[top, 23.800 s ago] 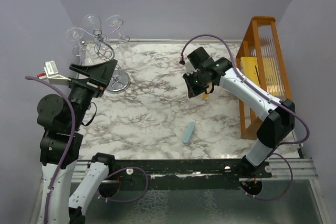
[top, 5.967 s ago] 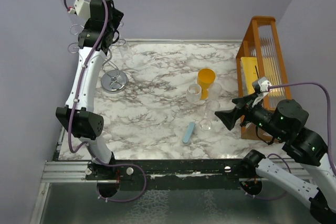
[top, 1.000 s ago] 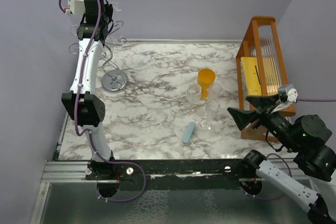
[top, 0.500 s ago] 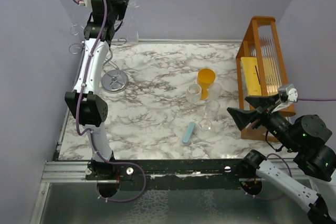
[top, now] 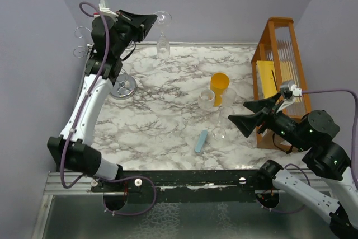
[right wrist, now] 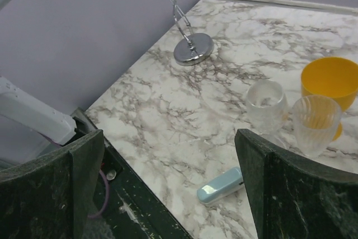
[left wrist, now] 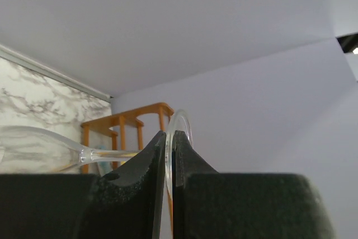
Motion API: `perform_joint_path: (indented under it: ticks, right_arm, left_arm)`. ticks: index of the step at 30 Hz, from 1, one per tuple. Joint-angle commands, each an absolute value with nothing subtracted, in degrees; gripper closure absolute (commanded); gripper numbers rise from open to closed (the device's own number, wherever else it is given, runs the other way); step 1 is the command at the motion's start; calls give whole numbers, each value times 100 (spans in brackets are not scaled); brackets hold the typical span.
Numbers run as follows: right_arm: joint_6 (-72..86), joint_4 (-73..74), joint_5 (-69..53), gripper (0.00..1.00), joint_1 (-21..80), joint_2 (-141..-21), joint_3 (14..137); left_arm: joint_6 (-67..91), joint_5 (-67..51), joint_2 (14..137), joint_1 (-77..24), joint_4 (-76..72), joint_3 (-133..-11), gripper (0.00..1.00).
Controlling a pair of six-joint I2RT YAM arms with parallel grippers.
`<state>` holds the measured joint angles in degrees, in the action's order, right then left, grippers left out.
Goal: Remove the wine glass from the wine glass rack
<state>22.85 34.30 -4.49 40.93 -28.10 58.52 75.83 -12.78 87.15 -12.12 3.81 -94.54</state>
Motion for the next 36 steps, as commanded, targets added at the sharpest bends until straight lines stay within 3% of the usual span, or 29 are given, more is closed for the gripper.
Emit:
perform_joint_path:
  ticks: [1,13,22,36]
  right_arm:
    - [2754,2848,-1156,0,4122,-3117,5941]
    - [3990,1484,-1787,0,4131,-3886,5675]
    - [4867,247,-1802,2,4122,-4228,5014]
    - [4925,-838,-2247,7,4123,-4743,5058]
  left_arm:
    - [7854,-1724,7633,-1476,-661,-8820,100]
    - [9302,-2277,5758,-2224,-2253,-6524,100]
    - [10501,-1791,4390,-2223,-3568,-4876,100]
    - [11564,-2579,4540,-2224,-5300,-4781,100]
